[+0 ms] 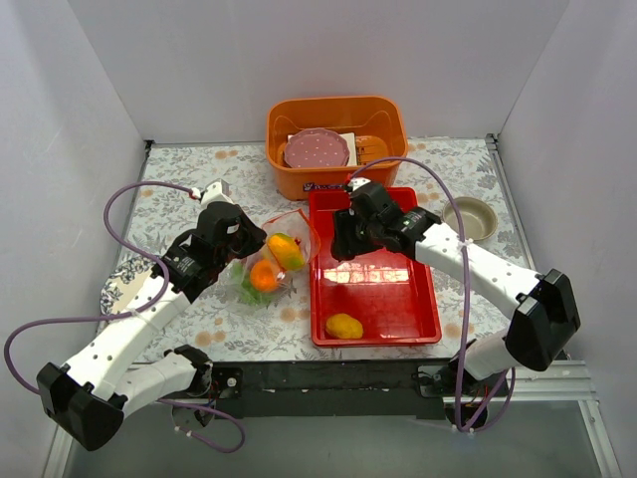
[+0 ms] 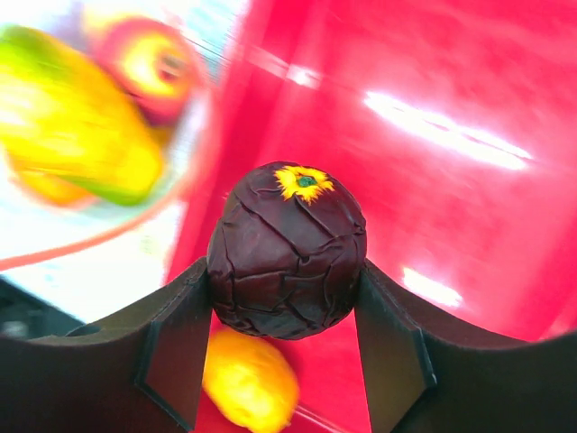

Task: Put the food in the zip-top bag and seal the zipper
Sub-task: Pick up the fake fruit from the bin, then place the fake fruit in the zipper food storage bag.

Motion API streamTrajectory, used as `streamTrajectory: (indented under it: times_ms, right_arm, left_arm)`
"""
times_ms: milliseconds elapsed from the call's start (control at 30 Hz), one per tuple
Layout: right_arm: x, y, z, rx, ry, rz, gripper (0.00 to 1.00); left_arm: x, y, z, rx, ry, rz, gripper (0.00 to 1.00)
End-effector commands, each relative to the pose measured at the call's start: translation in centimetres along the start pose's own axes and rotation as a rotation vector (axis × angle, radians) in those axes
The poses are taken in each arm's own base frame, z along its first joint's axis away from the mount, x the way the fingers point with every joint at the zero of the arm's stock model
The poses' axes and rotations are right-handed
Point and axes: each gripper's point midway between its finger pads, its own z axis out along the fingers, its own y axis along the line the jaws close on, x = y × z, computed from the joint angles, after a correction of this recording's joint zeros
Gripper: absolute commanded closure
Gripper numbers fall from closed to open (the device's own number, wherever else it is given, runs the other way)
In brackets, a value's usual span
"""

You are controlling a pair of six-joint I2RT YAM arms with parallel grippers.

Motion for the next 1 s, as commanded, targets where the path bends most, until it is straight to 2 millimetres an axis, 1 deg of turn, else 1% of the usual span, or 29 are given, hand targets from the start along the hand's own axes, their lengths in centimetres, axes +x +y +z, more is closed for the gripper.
streamTrajectory:
  times_ms: [0, 33, 100, 133, 167, 200, 233, 300, 333, 367, 400, 500, 533, 633, 700, 867, 967]
  right_arm:
    - [-5.8, 4.6, -2.5, -0.215, -0.192, 0.033, 0.71]
    - [-5.9, 5.4, -2.4, -0.257, -0.186, 0.029, 0.71]
    - [-6.9, 6.9, -2.8, -0.325, -0.203, 0.025, 0.71]
    - [-7.0, 7.5, -2.4, -0.348, -0.195, 0.021, 0.71]
    - [-7.0, 8.3, -2.5, -0.394, -0.185, 0.018, 0.71]
    - [-7.7, 8.9, -2.6, -0.419, -0.199, 0.013, 0.71]
    - [-7.6, 9.2, -2.0, -0.432, -0.187, 0.015, 0.71]
    - [-7.6, 10.1, -1.8, -0.48, -0.174, 0.01, 0.71]
    - [-7.5, 10.4, -1.2, -0.492, -0.166, 0.013, 0.71]
    - [-7.3, 10.8, -1.1, -0.519, -0.154, 0.011, 0.71]
    - [-7.0, 11.1, -0.4, -0.534, -0.134, 0.012, 0.71]
    - [-6.4, 12.5, -0.2, -0.617, -0.097, -0.004, 0.71]
    - [-6.1, 12.7, 0.3, -0.63, -0.085, -0.007, 0.71]
    - [-5.7, 13.5, 0.7, -0.664, -0.064, -0.025, 0.71]
    - [-5.3, 13.9, 0.8, -0.684, -0.048, -0.034, 0.71]
    - [-4.9, 15.5, 0.3, -0.748, -0.032, -0.087, 0.69]
    - [-4.2, 16.1, 0.6, -0.769, -0.004, -0.104, 0.67]
  left_arm:
    - [-0.4, -0.3, -0.3, 0.018, -0.006, 0.009, 1.0]
    - [-0.4, -0.4, -0.3, 0.021, -0.004, 0.008, 1.0]
    - [-0.4, -0.5, -0.3, 0.025, -0.002, 0.008, 1.0]
    - [-0.4, -0.5, -0.3, 0.025, -0.002, 0.008, 1.0]
    - [-0.5, -0.6, -0.4, 0.029, -0.003, 0.006, 1.0]
    - [-0.6, -0.6, -0.4, 0.03, -0.006, 0.006, 1.0]
    - [-0.6, -0.7, -0.5, 0.033, -0.007, 0.006, 1.0]
    - [-0.5, -0.8, -0.5, 0.035, -0.003, 0.008, 1.0]
    - [-0.5, -0.8, -0.5, 0.036, -0.002, 0.01, 1.0]
    - [-0.6, -0.8, -0.6, 0.037, -0.002, 0.007, 1.0]
    - [-0.5, -0.9, -0.6, 0.04, 0.001, 0.006, 1.0]
    - [-0.8, -1.1, -1.0, 0.054, -0.008, -0.001, 1.0]
    - [-0.9, -1.3, -1.0, 0.06, -0.011, -0.002, 1.0]
    - [-0.8, -1.2, -0.8, 0.053, -0.005, 0.006, 1.0]
    - [-0.7, -1.3, -0.7, 0.054, -0.002, 0.009, 1.0]
    - [-0.6, -1.4, -0.7, 0.065, 0.003, 0.005, 1.0]
    - [-0.9, -1.7, -0.8, 0.074, -0.001, 0.003, 1.0]
